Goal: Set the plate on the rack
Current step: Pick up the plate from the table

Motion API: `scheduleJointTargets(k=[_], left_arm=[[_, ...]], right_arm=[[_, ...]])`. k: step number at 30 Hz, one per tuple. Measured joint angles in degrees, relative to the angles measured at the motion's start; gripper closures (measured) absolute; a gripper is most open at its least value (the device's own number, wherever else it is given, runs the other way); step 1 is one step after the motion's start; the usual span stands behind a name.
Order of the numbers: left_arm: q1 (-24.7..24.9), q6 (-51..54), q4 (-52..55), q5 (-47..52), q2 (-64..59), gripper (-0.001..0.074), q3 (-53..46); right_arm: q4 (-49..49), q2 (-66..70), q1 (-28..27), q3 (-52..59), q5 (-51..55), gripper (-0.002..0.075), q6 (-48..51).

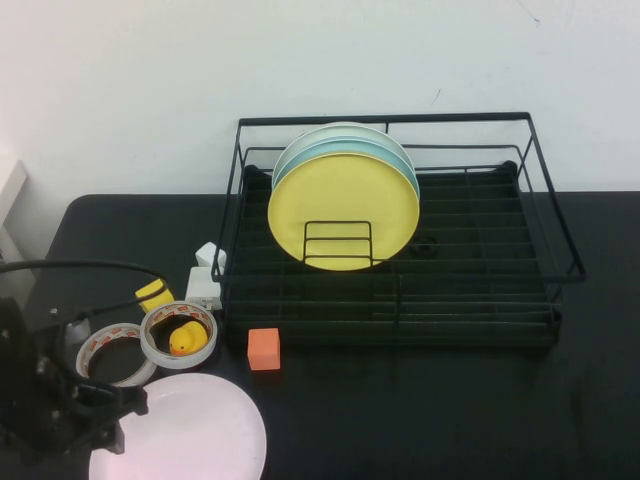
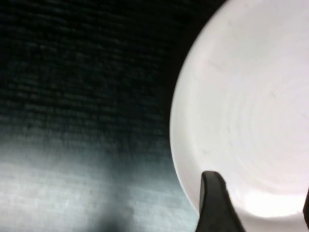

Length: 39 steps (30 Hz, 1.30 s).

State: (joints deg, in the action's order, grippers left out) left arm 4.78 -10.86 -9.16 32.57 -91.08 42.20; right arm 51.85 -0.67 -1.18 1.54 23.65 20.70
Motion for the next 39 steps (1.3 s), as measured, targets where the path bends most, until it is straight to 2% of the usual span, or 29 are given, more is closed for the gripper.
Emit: scheduleJointTargets(k=[11, 27, 30, 34, 36, 39], left_arm=[[-4.49, -1.31, 0.54, -7.15, -10.99, 0.0402, 0.04], [-4.65, 2.68, -6.88, -12.62, -17.06, 0.0405, 0.67], [-4.65, 5.35, -9.0, -12.88, -17.06, 0.0465, 0.67], [-4.65, 7.04, -10.63, -12.95, -17.29, 0.0652, 0.68], [-4.65, 7.72, -11.82, -12.3, -17.29, 0.0692, 0.68], [-4.65, 9.71, -13.97, -11.68, -17.29, 0.0706, 0.68]], right_arm=[[0.0, 0.0, 0.0, 0.0, 0.55, 0.0728, 0.0], [0.0, 0.0, 0.0, 0.0, 0.79, 0.0728, 0.0], [0.0, 0.0, 0.0, 0.0, 0.79, 0.0728, 0.0], [0.0, 0.0, 0.0, 0.0, 0.79, 0.0728, 0.0], [0.0, 0.0, 0.0, 0.0, 0.79, 0.0728, 0.0], [0.0, 0.0, 0.0, 0.0, 0.79, 0.0728, 0.0]])
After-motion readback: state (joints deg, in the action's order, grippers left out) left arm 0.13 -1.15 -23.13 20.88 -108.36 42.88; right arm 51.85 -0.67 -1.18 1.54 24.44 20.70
